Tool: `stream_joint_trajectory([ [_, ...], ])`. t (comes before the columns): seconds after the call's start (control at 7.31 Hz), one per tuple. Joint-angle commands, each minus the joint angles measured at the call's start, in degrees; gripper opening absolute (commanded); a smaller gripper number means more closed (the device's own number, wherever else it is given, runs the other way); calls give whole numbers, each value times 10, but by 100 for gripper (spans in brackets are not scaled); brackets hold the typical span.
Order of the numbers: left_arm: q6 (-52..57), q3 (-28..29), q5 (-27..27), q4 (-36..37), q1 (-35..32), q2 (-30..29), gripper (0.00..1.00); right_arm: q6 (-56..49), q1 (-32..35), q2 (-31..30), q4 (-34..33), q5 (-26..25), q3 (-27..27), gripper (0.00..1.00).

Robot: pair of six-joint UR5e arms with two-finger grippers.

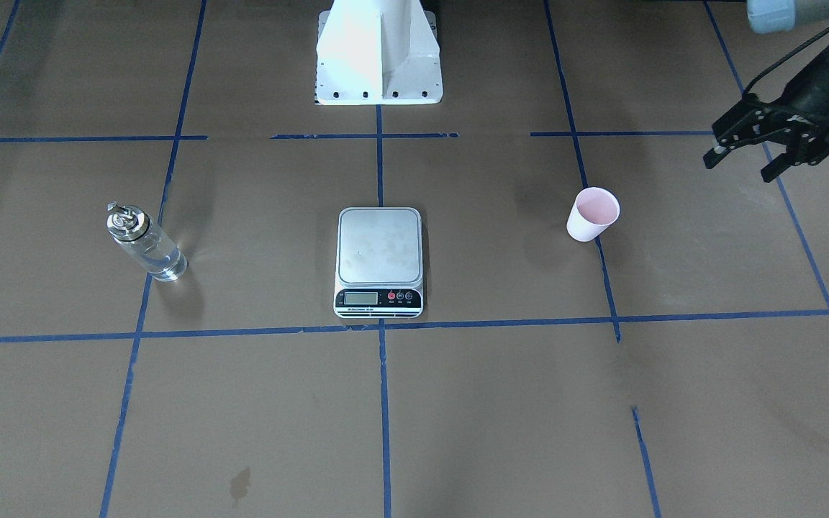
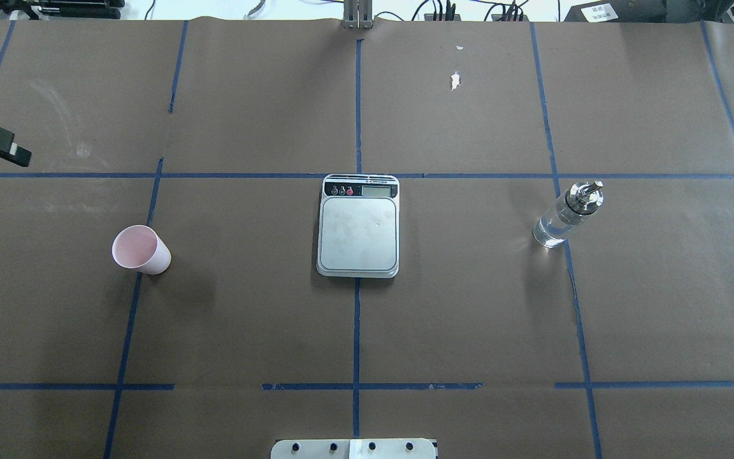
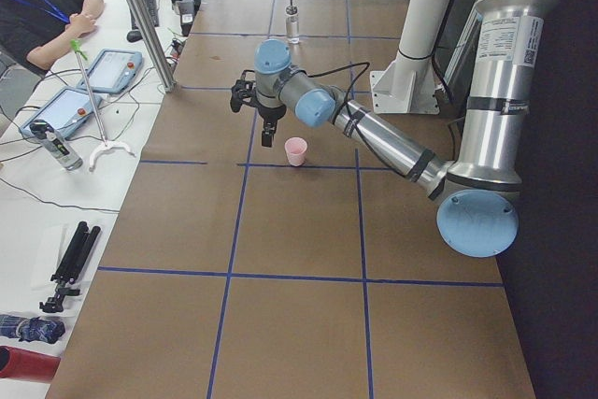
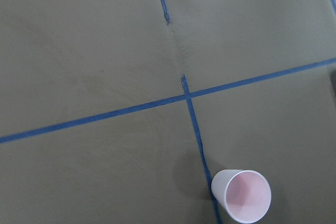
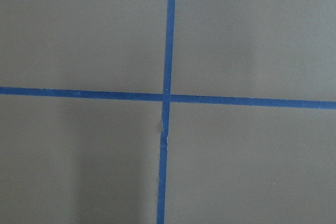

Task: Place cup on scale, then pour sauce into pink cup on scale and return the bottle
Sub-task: 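Move the left gripper down toward the pink paper cup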

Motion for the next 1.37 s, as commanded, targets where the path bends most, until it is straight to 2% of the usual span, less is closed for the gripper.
stream_joint_trajectory([
  [0.0,-176,-23,121,-13,136,-1,100,0,0,3,0,0,1,100],
  [0.14,-220,-17,164,-25,175,-2,100,-2,-1,10,0,-2,4,100],
  [0.27,-230,2,185,-45,184,-2,100,1,-1,9,0,0,11,100],
  [0.68,-232,65,206,-99,185,0,100,1,-1,11,0,1,23,100],
  [1.23,-231,86,204,-101,202,5,100,1,-1,11,0,3,27,100],
])
